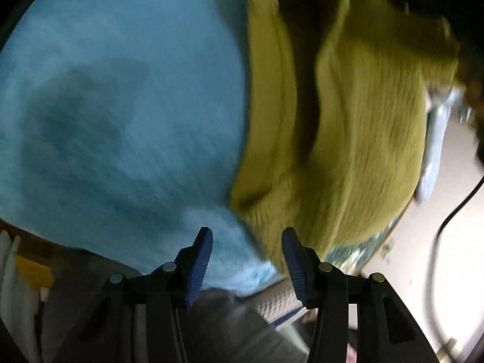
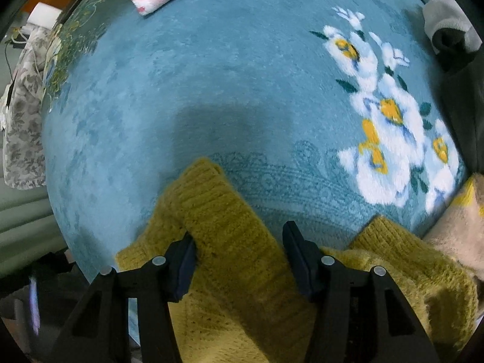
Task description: Fold clothes
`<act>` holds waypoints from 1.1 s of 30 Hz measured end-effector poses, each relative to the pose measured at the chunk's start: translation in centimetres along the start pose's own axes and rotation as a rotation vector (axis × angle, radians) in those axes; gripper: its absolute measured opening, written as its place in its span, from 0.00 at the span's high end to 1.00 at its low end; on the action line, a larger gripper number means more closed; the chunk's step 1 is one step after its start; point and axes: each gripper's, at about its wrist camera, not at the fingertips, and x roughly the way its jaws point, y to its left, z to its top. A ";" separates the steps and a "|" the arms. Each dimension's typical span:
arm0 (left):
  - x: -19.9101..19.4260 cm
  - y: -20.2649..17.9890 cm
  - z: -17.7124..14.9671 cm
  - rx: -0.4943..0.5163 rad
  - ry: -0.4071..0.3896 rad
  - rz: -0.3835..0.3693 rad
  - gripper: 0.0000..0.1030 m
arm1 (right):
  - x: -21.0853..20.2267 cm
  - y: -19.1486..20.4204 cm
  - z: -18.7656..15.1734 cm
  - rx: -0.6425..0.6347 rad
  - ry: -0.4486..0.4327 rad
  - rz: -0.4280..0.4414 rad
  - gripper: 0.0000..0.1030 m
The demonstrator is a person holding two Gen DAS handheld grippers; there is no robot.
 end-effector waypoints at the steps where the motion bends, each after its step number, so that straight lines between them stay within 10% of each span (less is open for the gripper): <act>1: 0.6 -0.2 -0.1 0.010 0.001 0.000 0.50 | 0.0 0.0 0.0 -0.004 0.000 -0.001 0.45; 15: 3.0 -0.2 1.1 -0.034 -0.065 -0.008 0.73 | 0.0 -0.1 0.0 0.018 0.022 -0.019 0.45; 21: 0.9 -0.6 1.4 0.017 -0.108 0.012 0.85 | -0.6 -0.1 0.1 0.065 0.017 -0.056 0.82; 33: -8.4 -2.3 3.7 0.163 -0.328 0.140 0.88 | -13.7 -6.4 -1.3 0.384 -0.309 -0.143 0.86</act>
